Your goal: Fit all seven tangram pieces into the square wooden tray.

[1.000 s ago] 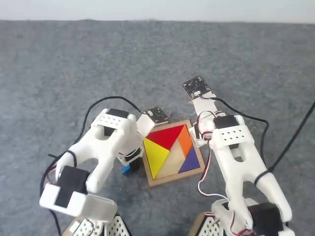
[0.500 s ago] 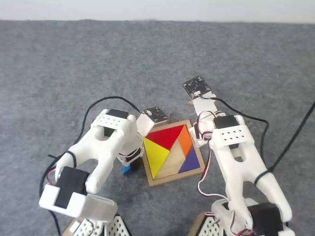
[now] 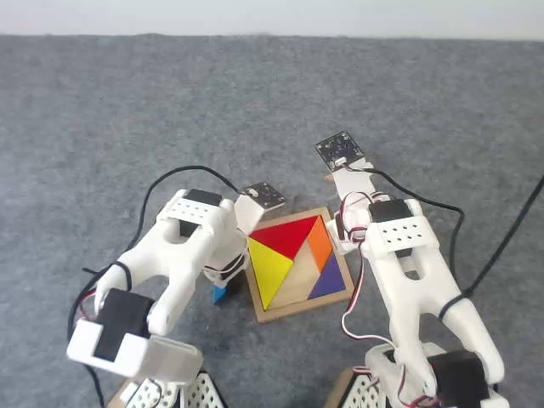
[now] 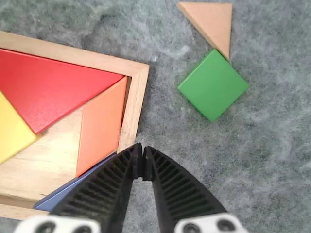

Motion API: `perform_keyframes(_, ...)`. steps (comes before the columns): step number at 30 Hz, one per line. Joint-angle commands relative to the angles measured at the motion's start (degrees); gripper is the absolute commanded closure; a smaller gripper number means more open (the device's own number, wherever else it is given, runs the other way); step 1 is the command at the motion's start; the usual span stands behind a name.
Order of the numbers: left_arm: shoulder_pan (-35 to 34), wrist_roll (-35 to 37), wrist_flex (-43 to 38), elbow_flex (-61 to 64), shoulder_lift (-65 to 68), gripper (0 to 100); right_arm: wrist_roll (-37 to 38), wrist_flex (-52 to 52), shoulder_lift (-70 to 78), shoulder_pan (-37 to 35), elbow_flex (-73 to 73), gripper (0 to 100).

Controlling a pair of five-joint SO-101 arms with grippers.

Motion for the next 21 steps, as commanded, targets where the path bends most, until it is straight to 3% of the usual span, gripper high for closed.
perform_keyframes(1,-0.4,2.5,-0.4,0.8,0.4,92,0.6,-0.4,-0.7,0.8,-0.3,99.1)
perform_keyframes(8,-0.4,2.5,1.8,0.6,-1.1,92,0.6,-0.4,-0.7,0.8,-0.3,99.1)
perform_keyframes(17,-0.6,2.4,10.5,0.7,-20.8,92,0.6,-0.4,-0.7,0.8,-0.3,99.1)
perform_keyframes(21,-0.8,2.5,10.8,0.8,-24.2,92,0.6,-0.4,-0.7,0.8,-0.3,99.1)
